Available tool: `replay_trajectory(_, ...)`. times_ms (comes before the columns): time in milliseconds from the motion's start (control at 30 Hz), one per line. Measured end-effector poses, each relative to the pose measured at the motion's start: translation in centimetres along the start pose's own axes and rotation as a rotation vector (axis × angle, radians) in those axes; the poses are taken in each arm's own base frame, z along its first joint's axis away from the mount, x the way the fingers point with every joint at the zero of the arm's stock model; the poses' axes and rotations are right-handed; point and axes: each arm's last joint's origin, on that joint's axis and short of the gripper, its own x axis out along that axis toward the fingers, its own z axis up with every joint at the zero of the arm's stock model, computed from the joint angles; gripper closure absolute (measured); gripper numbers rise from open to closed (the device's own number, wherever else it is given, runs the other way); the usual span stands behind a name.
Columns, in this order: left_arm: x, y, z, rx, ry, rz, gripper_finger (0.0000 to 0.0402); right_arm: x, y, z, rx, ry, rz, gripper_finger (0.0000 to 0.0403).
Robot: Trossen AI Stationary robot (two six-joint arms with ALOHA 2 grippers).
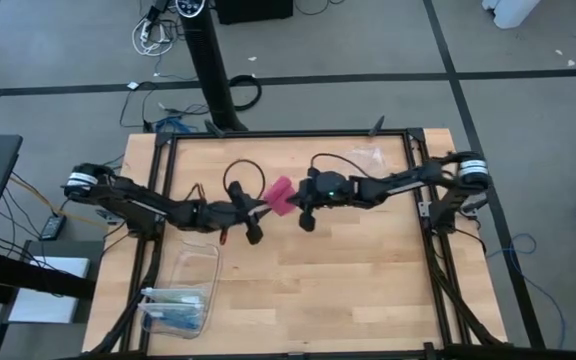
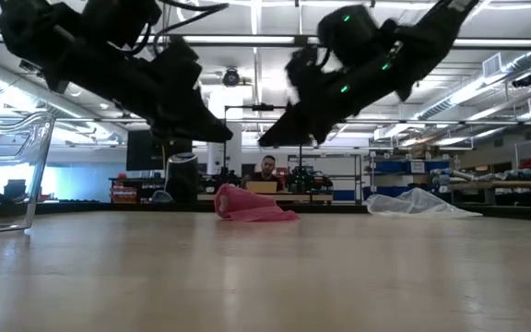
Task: Roll bandage
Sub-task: Roll the pink bandage
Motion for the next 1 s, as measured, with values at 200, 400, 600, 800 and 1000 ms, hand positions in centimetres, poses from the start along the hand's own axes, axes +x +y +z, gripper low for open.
replay_trajectory(200,0.0,1.8,-0.2,-0.074,-0.085,-0.045,0.0323,3.6,-2.4,-0.9,0.029,0.05,-0.129,0.0394)
replay_trajectory(400,0.4,3.0,-0.5,-0.077,-0.057,-0.001,0.0327,5.5,-3.9,-1.8,0.057,0.063,-0.167,0.0398)
replay_trajectory(600,0.7,3.8,-0.7,-0.076,-0.03,0.032,0.0327,6.6,-3.9,-3.5,0.08,0.117,-0.169,0.0401)
replay_trajectory(800,1.0,4.2,-1.3,-0.087,0.013,0.057,0.0327,6.5,-2.6,-4.1,0.089,0.148,-0.156,0.04)
replay_trajectory(1000,2.3,4.0,-2.6,-0.06,0.072,0.066,0.0327,6.3,-1.6,-5.4,0.09,0.245,-0.117,0.0401)
